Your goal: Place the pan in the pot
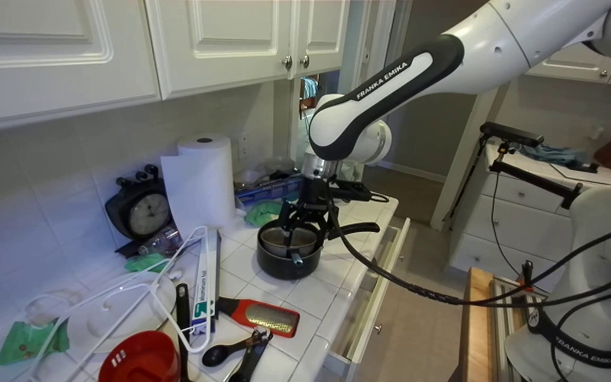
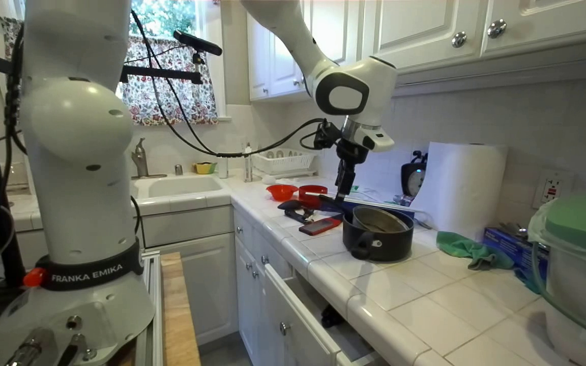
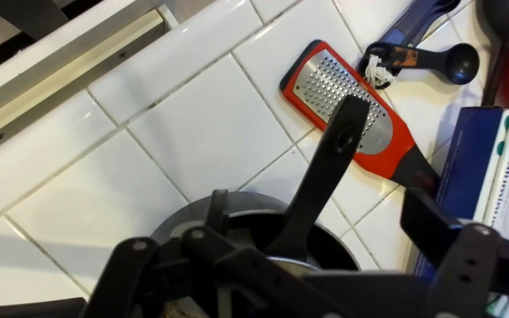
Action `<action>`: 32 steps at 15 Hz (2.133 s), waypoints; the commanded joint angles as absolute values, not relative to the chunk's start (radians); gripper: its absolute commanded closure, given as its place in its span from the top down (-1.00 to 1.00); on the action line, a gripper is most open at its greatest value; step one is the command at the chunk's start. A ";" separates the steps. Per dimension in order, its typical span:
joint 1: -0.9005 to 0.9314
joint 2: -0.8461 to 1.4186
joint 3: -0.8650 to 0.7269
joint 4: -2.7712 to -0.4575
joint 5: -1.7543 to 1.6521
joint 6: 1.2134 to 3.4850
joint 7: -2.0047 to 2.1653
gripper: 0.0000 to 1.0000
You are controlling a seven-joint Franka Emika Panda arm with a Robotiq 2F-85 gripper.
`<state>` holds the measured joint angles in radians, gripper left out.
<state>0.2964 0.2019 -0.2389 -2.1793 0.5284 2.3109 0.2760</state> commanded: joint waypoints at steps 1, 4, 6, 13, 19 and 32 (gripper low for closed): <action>0.177 0.276 -0.114 -2.095 0.452 2.331 0.300 1.00; 0.130 0.310 -0.060 -2.052 0.425 2.328 0.301 1.00; 0.114 0.327 -0.038 -2.029 0.417 2.309 0.311 1.00; 0.119 0.328 -0.016 -2.035 0.354 2.233 0.415 0.82; 0.120 0.339 -0.016 -2.035 0.312 2.252 0.451 -0.28; 0.114 0.322 -0.044 -2.034 0.285 2.273 0.559 -0.79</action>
<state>0.1200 0.3293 -0.0380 -2.0438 0.3370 2.2675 0.5050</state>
